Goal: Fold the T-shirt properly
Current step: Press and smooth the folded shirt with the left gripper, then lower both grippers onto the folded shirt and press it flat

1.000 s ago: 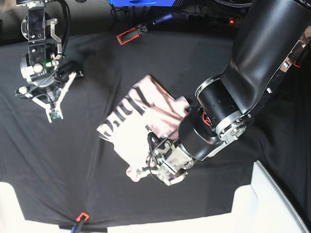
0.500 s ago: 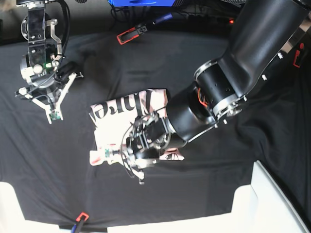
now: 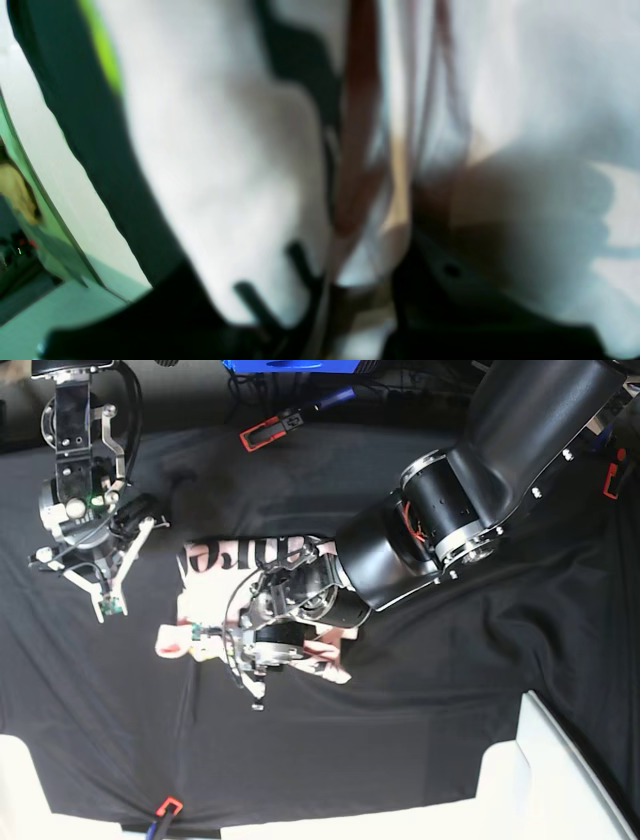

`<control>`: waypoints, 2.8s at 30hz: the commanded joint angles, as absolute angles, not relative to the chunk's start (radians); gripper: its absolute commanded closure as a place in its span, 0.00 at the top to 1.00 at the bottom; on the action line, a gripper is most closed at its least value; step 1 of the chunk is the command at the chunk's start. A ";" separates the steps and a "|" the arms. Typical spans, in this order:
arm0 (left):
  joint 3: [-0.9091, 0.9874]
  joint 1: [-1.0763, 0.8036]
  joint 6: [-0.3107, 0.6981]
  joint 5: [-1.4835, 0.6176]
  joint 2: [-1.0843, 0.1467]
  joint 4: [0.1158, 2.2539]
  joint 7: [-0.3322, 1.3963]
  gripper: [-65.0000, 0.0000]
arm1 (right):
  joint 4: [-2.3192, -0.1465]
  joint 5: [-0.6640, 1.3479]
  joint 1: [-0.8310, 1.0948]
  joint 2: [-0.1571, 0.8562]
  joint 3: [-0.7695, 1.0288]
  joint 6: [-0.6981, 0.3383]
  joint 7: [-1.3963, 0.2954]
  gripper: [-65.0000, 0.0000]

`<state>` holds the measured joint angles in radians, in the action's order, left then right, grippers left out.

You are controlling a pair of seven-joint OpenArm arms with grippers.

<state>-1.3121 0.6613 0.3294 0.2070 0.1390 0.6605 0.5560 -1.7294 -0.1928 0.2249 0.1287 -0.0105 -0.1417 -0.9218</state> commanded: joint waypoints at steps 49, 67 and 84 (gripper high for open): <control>-0.998 0.588 0.424 0.401 0.157 0.840 0.819 0.29 | -1.744 -0.200 0.208 0.128 -0.013 -0.137 -0.915 0.23; -0.760 0.536 0.424 0.743 0.157 1.087 0.794 0.67 | -1.744 -0.200 0.220 0.127 -0.013 -0.137 -0.917 0.23; -0.378 0.088 0.693 0.739 0.157 1.469 0.843 0.00 | -1.748 -0.200 0.228 0.102 -0.041 -0.137 -0.917 0.23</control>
